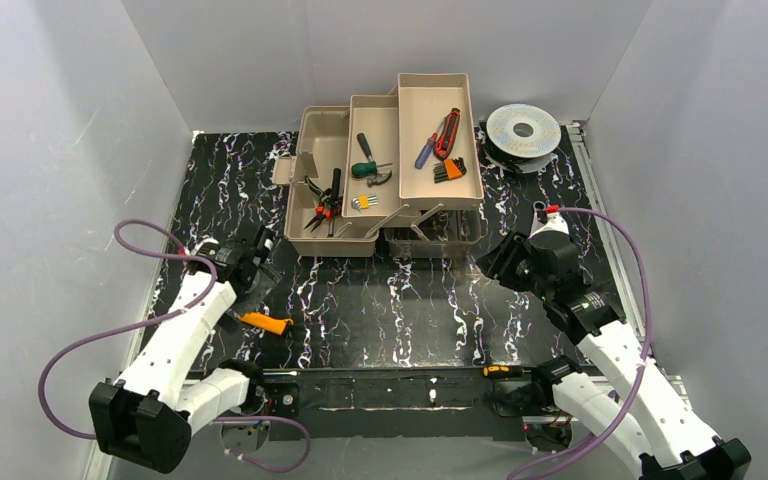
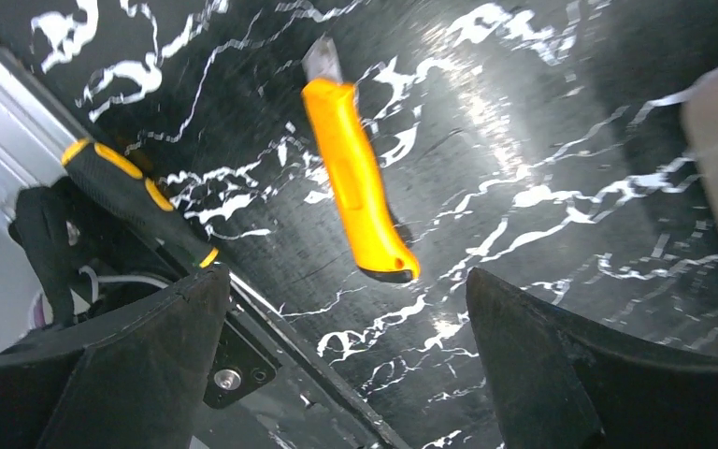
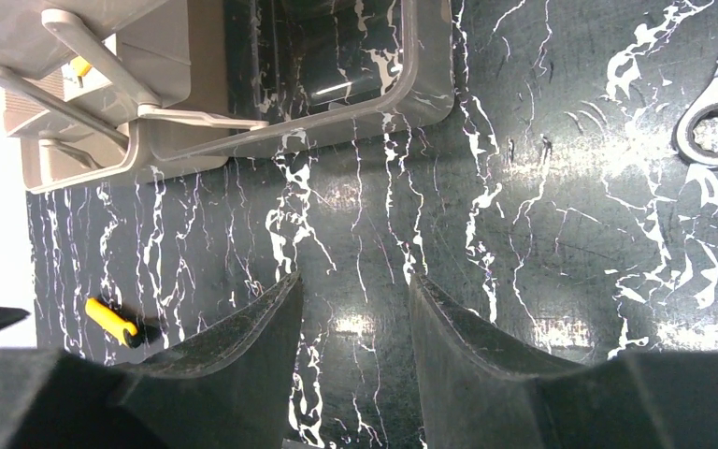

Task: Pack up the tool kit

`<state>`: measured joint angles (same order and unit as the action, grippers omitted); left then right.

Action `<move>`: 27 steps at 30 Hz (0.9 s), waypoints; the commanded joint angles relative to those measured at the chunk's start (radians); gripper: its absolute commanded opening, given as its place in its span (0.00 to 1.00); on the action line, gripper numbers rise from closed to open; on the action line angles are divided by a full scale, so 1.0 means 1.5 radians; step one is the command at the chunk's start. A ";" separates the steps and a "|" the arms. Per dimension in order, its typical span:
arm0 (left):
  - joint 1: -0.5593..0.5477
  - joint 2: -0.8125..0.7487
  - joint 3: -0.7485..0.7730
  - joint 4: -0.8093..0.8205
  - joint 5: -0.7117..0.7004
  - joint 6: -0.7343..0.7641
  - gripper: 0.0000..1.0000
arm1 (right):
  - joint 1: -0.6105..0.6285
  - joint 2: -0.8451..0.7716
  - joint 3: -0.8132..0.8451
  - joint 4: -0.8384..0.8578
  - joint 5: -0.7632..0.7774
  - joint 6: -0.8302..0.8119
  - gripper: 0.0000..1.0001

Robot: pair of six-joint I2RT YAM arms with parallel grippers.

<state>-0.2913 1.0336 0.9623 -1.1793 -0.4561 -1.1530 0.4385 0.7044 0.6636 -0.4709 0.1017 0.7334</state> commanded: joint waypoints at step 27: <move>0.001 0.131 -0.258 0.243 0.101 -0.245 0.37 | -0.002 -0.034 0.005 -0.010 0.012 -0.016 0.53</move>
<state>-0.2909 1.2163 0.6029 -0.7933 -0.2932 -1.4845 0.4385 0.6655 0.6636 -0.4797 0.1055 0.7269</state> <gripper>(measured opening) 0.501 0.532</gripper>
